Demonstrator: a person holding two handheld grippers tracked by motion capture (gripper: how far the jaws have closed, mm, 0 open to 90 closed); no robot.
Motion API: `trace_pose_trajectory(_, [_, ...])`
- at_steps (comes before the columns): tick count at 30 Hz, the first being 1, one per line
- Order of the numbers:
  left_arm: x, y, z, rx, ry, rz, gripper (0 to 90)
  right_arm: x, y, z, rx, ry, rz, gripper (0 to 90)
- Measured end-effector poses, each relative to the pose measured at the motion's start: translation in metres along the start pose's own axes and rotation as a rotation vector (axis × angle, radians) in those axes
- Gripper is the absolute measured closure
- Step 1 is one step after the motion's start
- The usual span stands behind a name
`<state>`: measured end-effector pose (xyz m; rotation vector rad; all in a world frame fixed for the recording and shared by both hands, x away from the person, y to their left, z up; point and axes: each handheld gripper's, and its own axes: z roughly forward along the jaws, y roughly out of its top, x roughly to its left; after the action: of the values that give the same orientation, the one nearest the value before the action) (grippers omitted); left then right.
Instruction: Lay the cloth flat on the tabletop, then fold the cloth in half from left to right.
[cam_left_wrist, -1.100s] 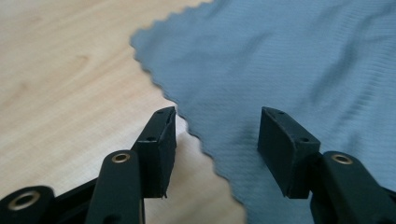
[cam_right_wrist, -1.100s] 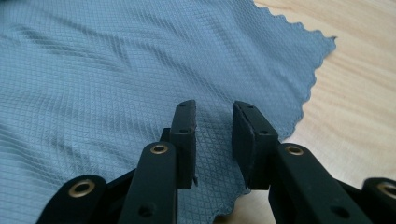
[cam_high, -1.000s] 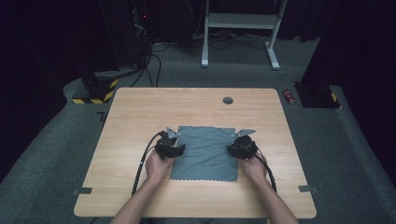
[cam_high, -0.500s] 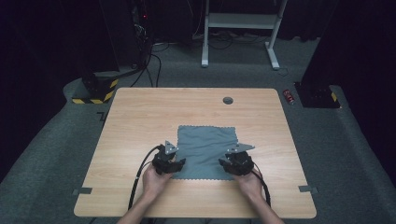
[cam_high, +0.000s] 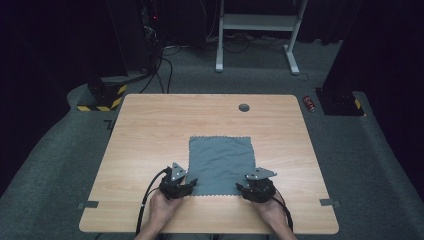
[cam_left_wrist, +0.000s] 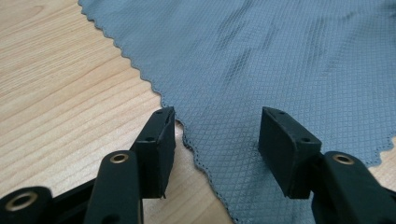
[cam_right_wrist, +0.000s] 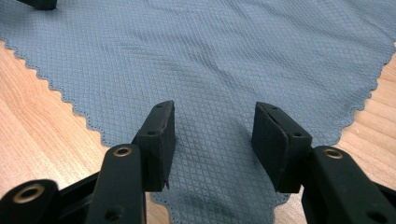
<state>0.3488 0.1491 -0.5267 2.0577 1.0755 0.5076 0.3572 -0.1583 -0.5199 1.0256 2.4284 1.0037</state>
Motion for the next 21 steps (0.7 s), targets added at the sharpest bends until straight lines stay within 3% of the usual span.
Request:
trace_pose_trajectory(9, [0.0005, 0.0003, 0.0001, 0.004, 0.004, -0.008, 44.2, 0.0001, -0.0007, -0.0001, -0.004, 0.001, 0.003, 49.4])
trace_pose_trajectory(14, [0.0006, 0.0006, 0.0006, 0.006, 0.017, -0.014, 41.1, -0.0008, -0.0048, -0.0001, -0.034, 0.002, 0.000, 47.8])
trace_pose_trajectory(17, [0.0013, 0.0009, 0.0005, 0.007, 0.020, -0.011, 40.2, 0.0003, -0.0018, -0.0005, -0.012, -0.008, 0.012, 49.3])
trace_pose_trajectory(19, [0.0028, 0.0012, 0.0007, 0.007, 0.001, -0.019, 40.1, 0.0017, 0.0014, -0.0016, 0.004, -0.019, 0.018, 52.6])
trace_pose_trajectory(21, [0.0061, 0.0043, 0.0018, 0.014, -0.030, -0.045, 40.4, 0.0034, 0.0032, -0.0044, -0.021, -0.019, 0.024, 55.1])
